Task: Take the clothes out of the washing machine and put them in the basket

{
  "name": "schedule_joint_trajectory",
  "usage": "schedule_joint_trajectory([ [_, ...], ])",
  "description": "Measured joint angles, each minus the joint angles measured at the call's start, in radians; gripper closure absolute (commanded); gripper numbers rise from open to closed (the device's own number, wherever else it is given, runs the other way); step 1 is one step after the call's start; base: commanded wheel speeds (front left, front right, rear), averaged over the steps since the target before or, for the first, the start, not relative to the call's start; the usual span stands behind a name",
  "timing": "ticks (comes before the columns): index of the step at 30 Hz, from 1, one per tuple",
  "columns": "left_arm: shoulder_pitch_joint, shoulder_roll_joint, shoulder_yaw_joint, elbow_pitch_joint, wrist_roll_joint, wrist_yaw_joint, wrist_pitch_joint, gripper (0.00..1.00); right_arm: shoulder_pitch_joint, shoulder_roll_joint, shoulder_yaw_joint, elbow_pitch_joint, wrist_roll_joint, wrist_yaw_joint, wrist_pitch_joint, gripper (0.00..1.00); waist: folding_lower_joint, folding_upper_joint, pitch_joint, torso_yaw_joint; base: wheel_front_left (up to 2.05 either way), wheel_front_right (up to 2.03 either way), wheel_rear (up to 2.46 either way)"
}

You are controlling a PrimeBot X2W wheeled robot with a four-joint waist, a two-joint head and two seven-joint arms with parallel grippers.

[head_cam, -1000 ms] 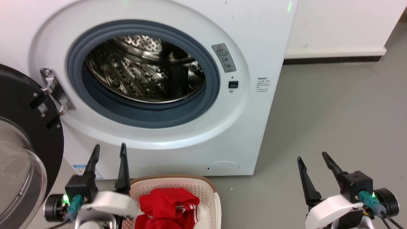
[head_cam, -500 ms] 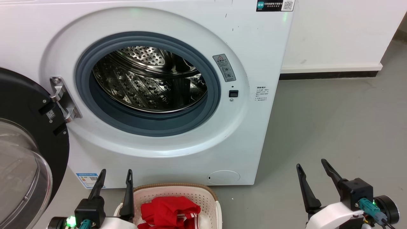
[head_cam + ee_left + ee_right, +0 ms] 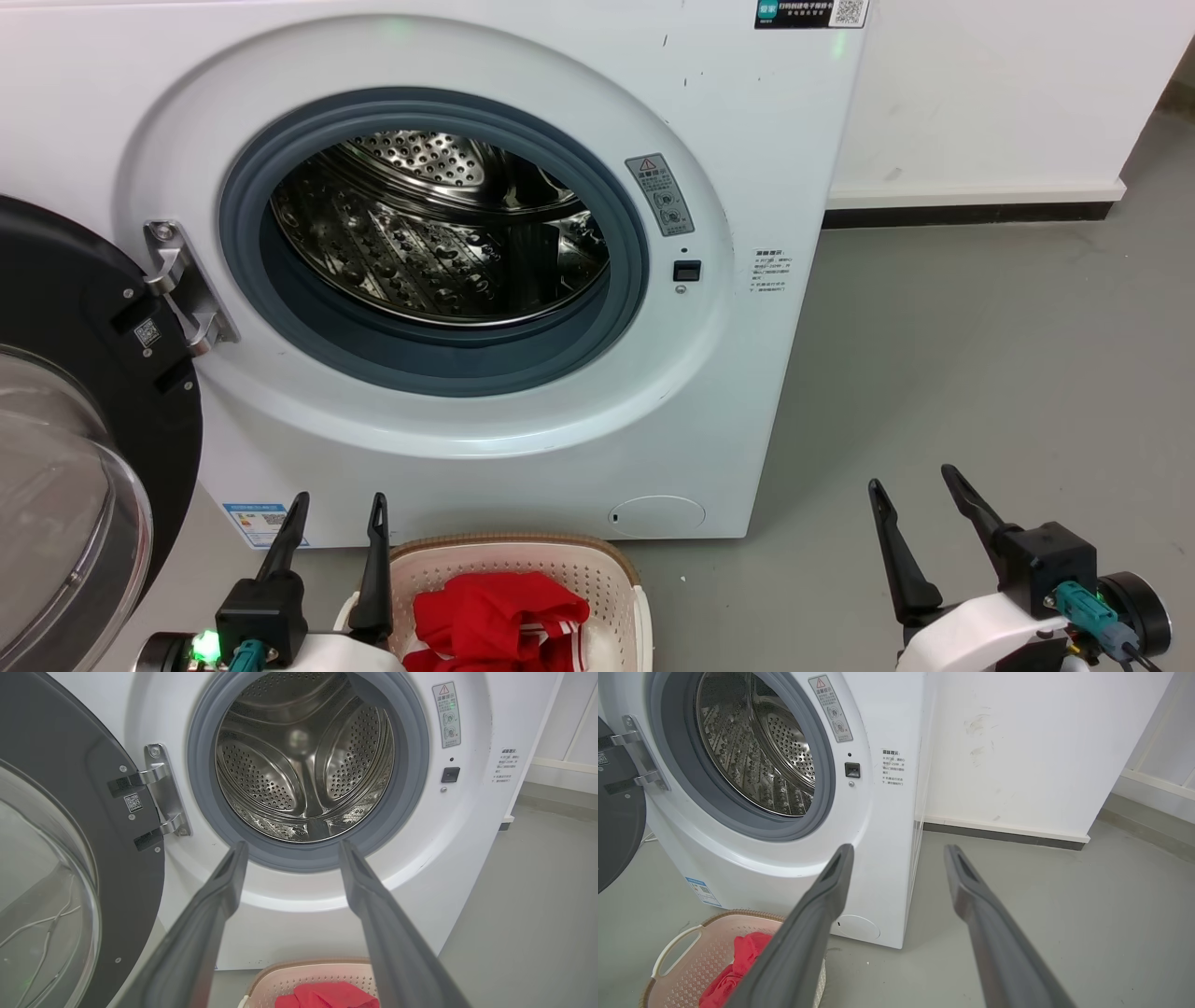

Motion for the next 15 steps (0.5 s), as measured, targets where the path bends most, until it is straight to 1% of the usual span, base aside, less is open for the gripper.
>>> schedule_joint_trajectory([
  [10, -0.001, 0.008, -0.005, -0.003, -0.006, 0.008, 0.005, 0.0, 0.0, 0.0, 0.002, -0.002, 0.001, 0.0, 0.0, 0.0, 0.0, 0.0, 0.005, 0.002, 0.0, 0.0, 0.0],
  [11, 0.0, 0.008, -0.006, -0.001, -0.007, 0.008, 0.005, 1.0, 0.001, 0.0, 0.003, 0.0, 0.001, 0.0, 0.0, 1.0, 0.0001, 0.0, 0.006, 0.002, 0.0, 0.0, 0.0],
  [15, 0.01, -0.003, -0.003, 0.038, -0.013, 0.008, 0.011, 1.0, 0.018, 0.0, 0.003, 0.033, 0.007, 0.0, 0.001, 1.0, 0.0, 0.0, 0.006, 0.001, 0.0, 0.0, 0.0],
])
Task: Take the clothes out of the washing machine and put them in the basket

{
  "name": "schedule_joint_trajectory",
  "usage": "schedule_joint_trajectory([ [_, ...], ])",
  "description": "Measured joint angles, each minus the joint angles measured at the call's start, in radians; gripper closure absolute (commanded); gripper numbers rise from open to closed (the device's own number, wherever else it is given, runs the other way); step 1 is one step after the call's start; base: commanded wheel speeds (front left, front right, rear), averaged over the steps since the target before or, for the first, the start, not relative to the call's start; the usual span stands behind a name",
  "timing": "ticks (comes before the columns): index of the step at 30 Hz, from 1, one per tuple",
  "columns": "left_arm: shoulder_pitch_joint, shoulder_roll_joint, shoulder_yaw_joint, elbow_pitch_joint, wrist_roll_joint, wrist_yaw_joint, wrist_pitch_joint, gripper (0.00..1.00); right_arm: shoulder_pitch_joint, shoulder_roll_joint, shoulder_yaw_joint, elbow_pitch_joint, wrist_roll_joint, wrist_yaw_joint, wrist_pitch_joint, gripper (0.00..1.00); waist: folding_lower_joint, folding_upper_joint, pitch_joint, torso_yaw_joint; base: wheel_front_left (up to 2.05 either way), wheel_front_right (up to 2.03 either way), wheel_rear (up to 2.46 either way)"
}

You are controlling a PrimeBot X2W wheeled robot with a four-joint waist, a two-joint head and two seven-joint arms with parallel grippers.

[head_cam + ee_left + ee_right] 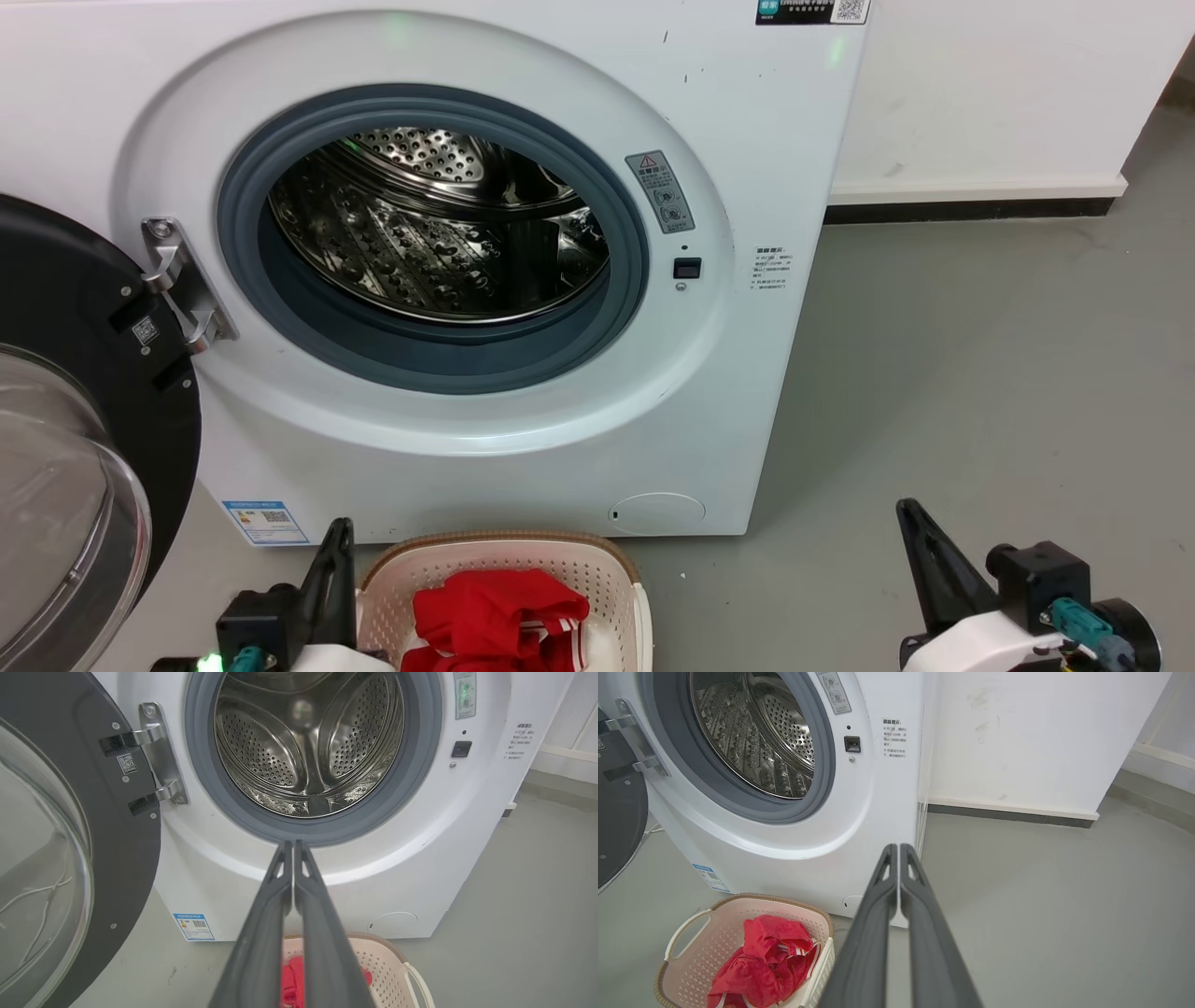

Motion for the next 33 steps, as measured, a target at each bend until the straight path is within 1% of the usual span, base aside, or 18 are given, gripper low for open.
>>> schedule_joint_trajectory([
  [1, 0.0, -0.001, 0.003, 0.008, -0.016, 0.0, 0.008, 1.0, 0.005, 0.0, 0.0, 0.002, 0.016, 0.0, 0.0, 1.0, 0.0, 0.0, 0.0, 0.0, 0.0, 0.0, 0.0],
  [2, -0.001, 0.0, 0.01, 0.015, -0.057, -0.001, 0.023, 1.0, 0.007, -0.001, -0.001, 0.007, 0.065, 0.0, 0.0, 1.0, 0.0, 0.0, 0.001, 0.0, 0.0, 0.0, 0.0],
  [3, -0.001, 0.0, 0.01, 0.015, -0.057, -0.001, 0.023, 1.0, 0.007, -0.001, -0.001, 0.007, 0.065, 0.0, 0.0, 1.0, 0.0, 0.0, 0.001, 0.0, 0.0, 0.0, 0.0],
  [8, -0.011, -0.001, 0.016, 0.023, -0.161, -0.009, 0.041, 1.0, 0.003, -0.007, -0.003, 0.022, 0.182, 0.0, 0.001, 1.0, 0.0, 0.0, 0.003, 0.0, 0.0, 0.0, 0.0],
  [9, -0.011, -0.002, 0.017, 0.025, -0.202, -0.01, 0.048, 1.0, -0.002, -0.009, -0.004, 0.028, 0.225, 0.0, 0.001, 1.0, 0.0, 0.0, 0.004, 0.0, 0.0, 0.0, 0.0],
  [10, -0.011, -0.002, 0.017, 0.025, -0.202, -0.01, 0.048, 1.0, -0.002, -0.009, -0.004, 0.028, 0.225, 0.0, 0.001, 1.0, 0.0, 0.0, 0.004, 0.0, 0.0, 0.0, 0.0],
  [20, -0.034, -0.006, 0.028, 0.033, -0.39, -0.024, 0.081, 1.0, -0.029, -0.016, -0.011, 0.057, 0.428, 0.0, 0.008, 1.0, 0.0, 0.0, 0.007, 0.0, 0.0, 0.0, 0.0],
  [33, -0.056, -0.012, 0.042, 0.048, -0.603, -0.036, 0.121, 1.0, -0.056, -0.025, -0.023, 0.087, 0.653, 0.0, 0.017, 1.0, 0.0, 0.0, 0.012, 0.0, 0.0, 0.0, 0.0],
])
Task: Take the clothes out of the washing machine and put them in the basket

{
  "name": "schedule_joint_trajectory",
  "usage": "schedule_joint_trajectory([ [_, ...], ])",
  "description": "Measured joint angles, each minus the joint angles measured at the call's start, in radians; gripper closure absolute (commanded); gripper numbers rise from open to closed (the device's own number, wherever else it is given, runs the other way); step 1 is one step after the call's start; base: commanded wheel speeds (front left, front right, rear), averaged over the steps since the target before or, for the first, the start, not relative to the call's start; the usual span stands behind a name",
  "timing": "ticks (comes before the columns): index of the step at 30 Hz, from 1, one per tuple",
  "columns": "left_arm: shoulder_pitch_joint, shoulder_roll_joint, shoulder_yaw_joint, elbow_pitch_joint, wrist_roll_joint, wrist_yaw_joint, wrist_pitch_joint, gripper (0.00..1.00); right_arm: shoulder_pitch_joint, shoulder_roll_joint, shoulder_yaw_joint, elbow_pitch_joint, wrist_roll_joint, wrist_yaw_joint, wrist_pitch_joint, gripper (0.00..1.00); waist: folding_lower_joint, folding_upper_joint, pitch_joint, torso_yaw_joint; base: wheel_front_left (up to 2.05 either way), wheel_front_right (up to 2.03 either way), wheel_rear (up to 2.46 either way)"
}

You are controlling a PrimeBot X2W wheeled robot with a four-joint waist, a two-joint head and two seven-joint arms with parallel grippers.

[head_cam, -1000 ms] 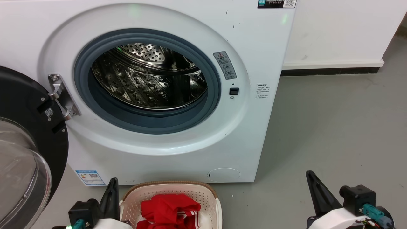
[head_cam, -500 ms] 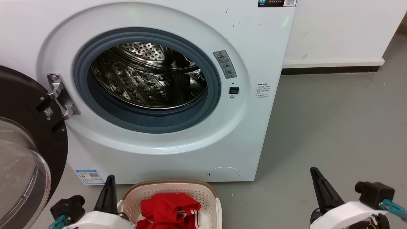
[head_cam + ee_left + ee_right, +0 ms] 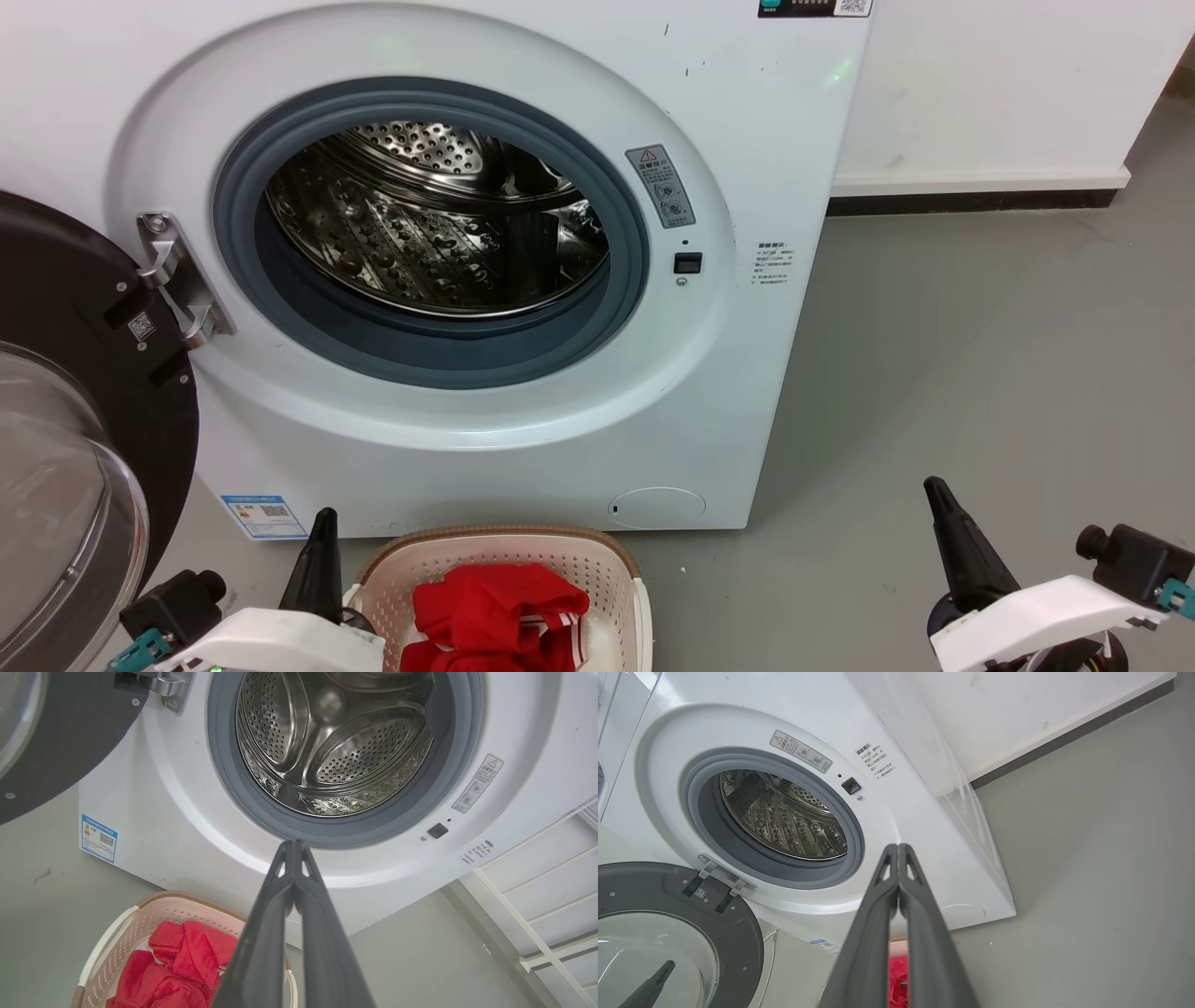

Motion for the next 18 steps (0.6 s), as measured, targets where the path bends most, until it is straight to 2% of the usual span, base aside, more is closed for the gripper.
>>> schedule_joint_trajectory([
  [18, -0.039, -0.008, 0.02, 0.02, -0.249, -0.017, 0.05, 1.0, -0.04, -0.007, -0.023, 0.034, 0.263, 0.0, 0.014, 1.0, 0.0, 0.0, 0.007, 0.0, 0.0, 0.0, 0.0],
])
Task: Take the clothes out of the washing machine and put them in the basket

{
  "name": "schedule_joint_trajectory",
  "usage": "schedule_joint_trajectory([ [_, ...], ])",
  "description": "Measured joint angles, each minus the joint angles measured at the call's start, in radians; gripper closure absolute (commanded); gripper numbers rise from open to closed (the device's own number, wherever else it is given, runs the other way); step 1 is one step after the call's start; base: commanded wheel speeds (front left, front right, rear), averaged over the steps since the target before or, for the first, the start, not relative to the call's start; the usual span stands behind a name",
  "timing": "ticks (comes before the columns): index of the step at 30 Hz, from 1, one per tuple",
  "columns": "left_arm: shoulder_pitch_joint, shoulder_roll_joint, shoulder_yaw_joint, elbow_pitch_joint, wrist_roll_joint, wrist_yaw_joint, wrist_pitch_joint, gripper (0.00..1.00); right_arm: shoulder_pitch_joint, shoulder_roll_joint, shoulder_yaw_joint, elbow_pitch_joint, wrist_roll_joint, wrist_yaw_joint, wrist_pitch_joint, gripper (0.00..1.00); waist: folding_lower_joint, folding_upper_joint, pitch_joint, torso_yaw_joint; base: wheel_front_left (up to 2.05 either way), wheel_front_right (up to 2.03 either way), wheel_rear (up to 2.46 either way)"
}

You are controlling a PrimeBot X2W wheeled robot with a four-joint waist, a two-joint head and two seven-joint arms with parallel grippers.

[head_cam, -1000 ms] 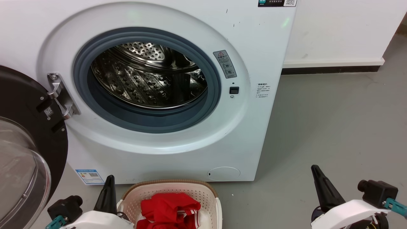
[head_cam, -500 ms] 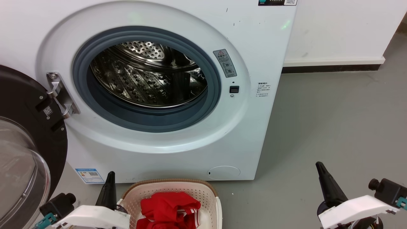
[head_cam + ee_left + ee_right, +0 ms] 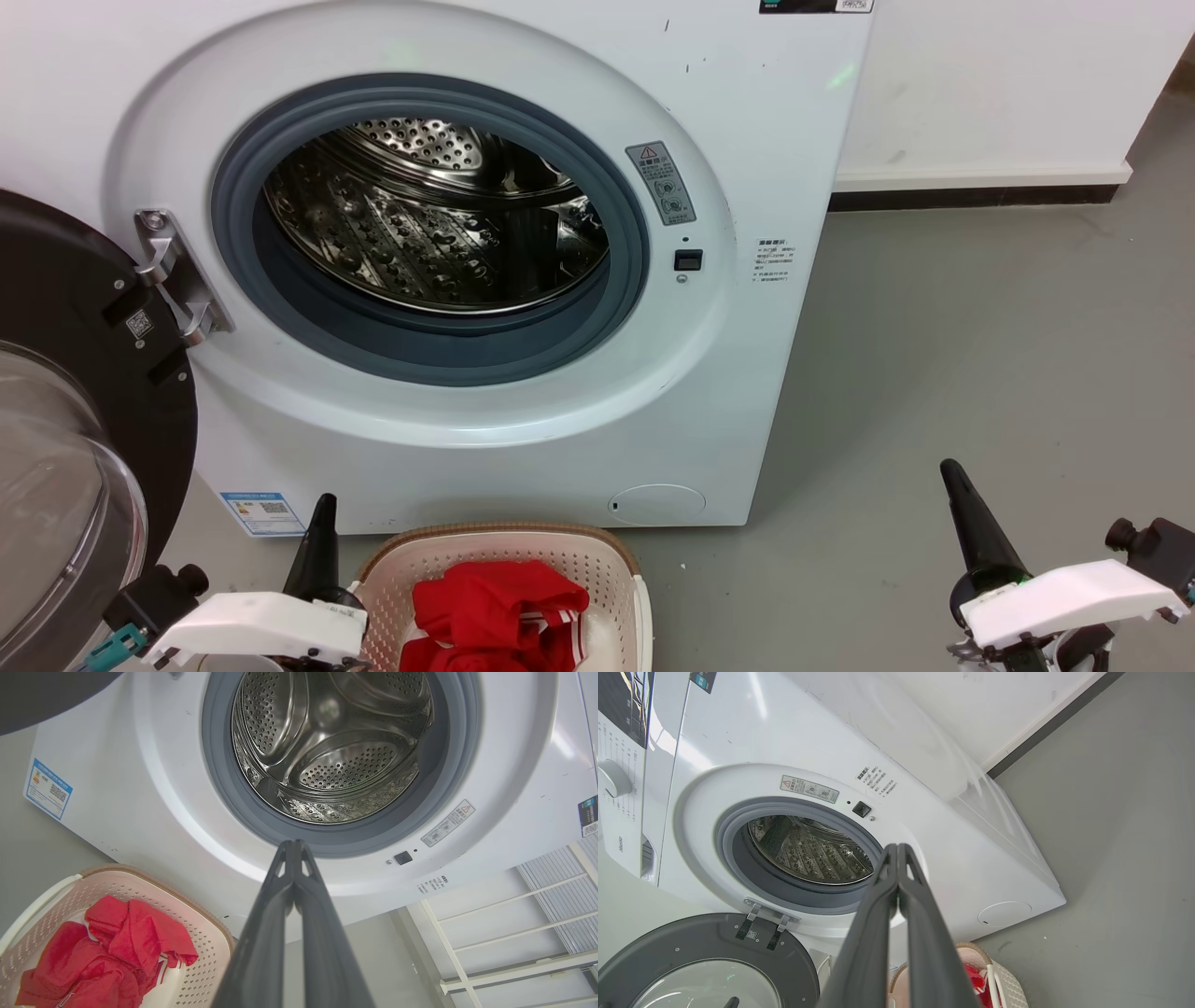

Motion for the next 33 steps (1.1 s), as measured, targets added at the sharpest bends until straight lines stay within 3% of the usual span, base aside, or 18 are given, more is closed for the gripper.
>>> schedule_joint_trajectory([
  [23, -0.043, -0.007, 0.024, 0.027, -0.331, -0.026, 0.07, 1.0, -0.042, -0.001, -0.037, 0.051, 0.34, 0.0, 0.027, 1.0, 0.0, 0.0, 0.011, 0.0, 0.0, 0.0, 0.0],
  [33, -0.059, -0.008, 0.033, 0.033, -0.425, -0.031, 0.088, 1.0, -0.06, -0.001, -0.049, 0.063, 0.434, 0.0, 0.036, 1.0, 0.0, 0.0, 0.015, -0.001, 0.0, 0.0, 0.0],
])
